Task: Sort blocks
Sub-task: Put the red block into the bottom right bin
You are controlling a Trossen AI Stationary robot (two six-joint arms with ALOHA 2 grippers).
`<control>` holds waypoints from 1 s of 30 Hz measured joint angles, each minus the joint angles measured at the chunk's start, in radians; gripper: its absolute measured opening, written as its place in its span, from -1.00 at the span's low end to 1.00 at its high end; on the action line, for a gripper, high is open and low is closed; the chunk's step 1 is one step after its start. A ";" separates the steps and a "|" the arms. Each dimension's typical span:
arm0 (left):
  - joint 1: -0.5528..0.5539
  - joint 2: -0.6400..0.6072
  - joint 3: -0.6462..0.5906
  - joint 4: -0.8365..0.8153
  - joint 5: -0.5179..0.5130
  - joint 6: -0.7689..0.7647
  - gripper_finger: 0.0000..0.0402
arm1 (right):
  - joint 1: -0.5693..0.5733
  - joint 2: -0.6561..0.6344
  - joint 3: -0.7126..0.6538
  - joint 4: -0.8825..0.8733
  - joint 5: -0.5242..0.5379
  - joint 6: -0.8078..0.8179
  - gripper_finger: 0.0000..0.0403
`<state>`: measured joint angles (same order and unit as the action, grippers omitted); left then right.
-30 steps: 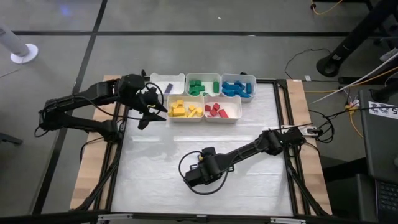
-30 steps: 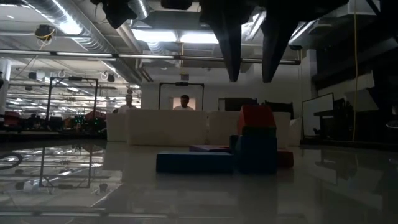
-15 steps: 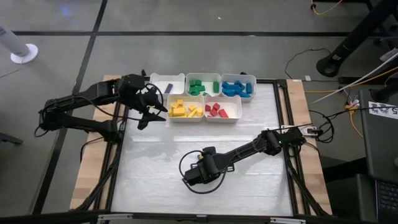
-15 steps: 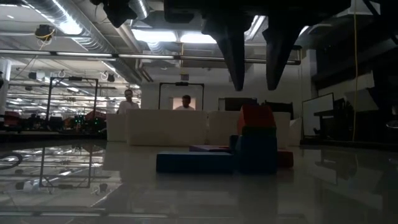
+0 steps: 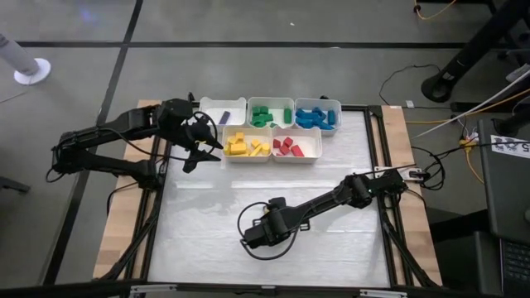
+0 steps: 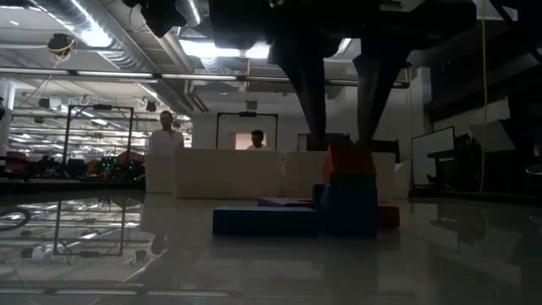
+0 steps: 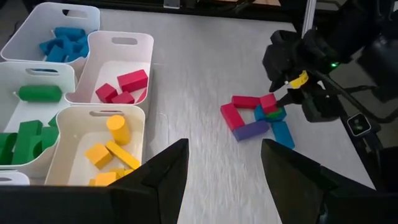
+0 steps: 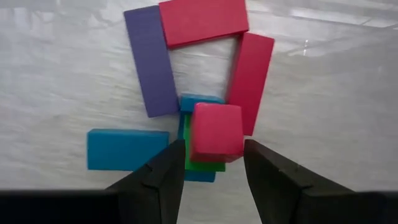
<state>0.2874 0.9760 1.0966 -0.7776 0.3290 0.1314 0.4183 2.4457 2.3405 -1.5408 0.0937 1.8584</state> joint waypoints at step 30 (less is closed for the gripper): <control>0.000 -0.054 0.000 0.002 0.000 -0.011 -0.06 | -0.002 0.032 0.014 0.054 0.014 -0.004 -0.36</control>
<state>0.2874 0.9216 1.0966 -0.7761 0.3290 0.1204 0.4164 2.4776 2.3548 -1.4866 0.1075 1.8545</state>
